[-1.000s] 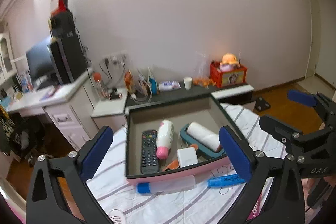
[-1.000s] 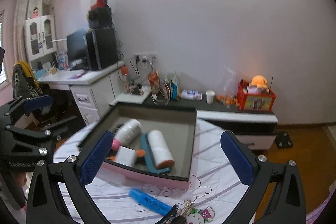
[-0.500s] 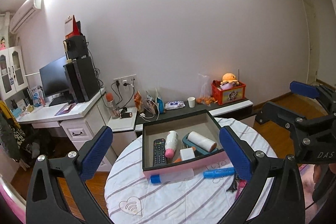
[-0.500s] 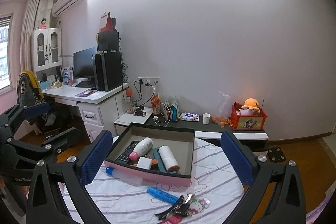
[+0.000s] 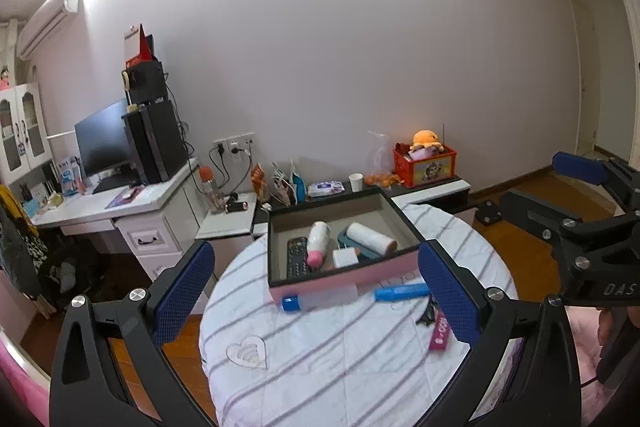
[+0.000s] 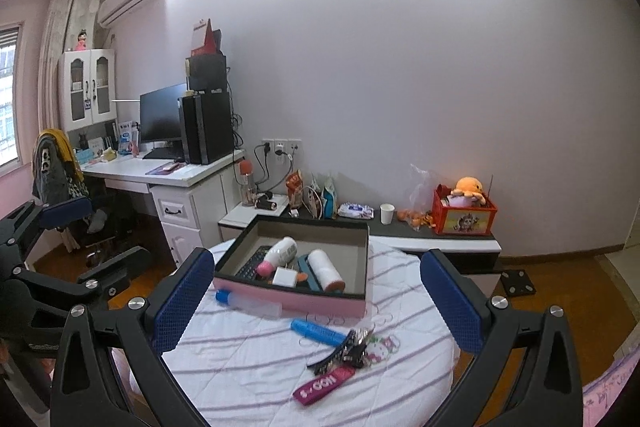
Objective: Organize rigid objects
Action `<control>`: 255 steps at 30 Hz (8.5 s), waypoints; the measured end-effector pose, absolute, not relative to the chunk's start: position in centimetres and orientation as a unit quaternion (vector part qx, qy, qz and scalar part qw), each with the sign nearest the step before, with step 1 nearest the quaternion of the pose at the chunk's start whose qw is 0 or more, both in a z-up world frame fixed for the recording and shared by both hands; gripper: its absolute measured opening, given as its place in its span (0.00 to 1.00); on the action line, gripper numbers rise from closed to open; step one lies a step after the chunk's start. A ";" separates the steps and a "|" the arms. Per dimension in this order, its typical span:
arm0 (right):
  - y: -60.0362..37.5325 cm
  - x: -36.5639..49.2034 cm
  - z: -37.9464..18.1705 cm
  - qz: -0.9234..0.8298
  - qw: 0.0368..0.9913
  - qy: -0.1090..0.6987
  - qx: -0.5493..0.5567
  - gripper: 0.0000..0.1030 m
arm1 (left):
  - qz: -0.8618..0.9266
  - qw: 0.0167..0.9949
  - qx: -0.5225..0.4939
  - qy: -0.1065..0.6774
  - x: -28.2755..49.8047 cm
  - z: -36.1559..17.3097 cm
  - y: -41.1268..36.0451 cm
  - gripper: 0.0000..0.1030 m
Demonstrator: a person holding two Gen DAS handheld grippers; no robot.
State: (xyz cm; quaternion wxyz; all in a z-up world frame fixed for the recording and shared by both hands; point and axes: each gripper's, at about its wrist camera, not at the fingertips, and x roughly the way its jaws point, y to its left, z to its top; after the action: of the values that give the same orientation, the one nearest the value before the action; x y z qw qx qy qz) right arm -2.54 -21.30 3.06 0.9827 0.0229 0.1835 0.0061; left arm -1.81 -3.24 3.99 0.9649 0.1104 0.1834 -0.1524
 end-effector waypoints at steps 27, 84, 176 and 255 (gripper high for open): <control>-26.9 0.1 -9.2 -0.048 0.942 0.322 0.085 1.00 | -0.214 0.903 0.149 0.340 1.3 -10.5 -11.0 1.00; -24.2 8.9 -17.7 0.029 0.910 0.407 0.067 0.48 | -0.317 0.840 0.105 0.428 4.7 -18.2 -9.5 0.32; -20.8 11.4 0.7 0.090 0.963 0.254 -0.028 1.00 | -0.109 0.959 0.072 0.251 11.2 -0.2 -2.1 1.00; -23.2 13.1 -17.8 0.008 0.893 0.439 0.098 0.34 | -0.161 0.887 0.093 0.422 12.8 -15.5 -4.0 1.00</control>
State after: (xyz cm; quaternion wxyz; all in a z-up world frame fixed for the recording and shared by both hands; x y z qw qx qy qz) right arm 13.05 -23.18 -17.84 0.8930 0.0982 0.4391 0.0082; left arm 12.78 -4.02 -15.53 0.8872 0.0934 0.4223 -0.1608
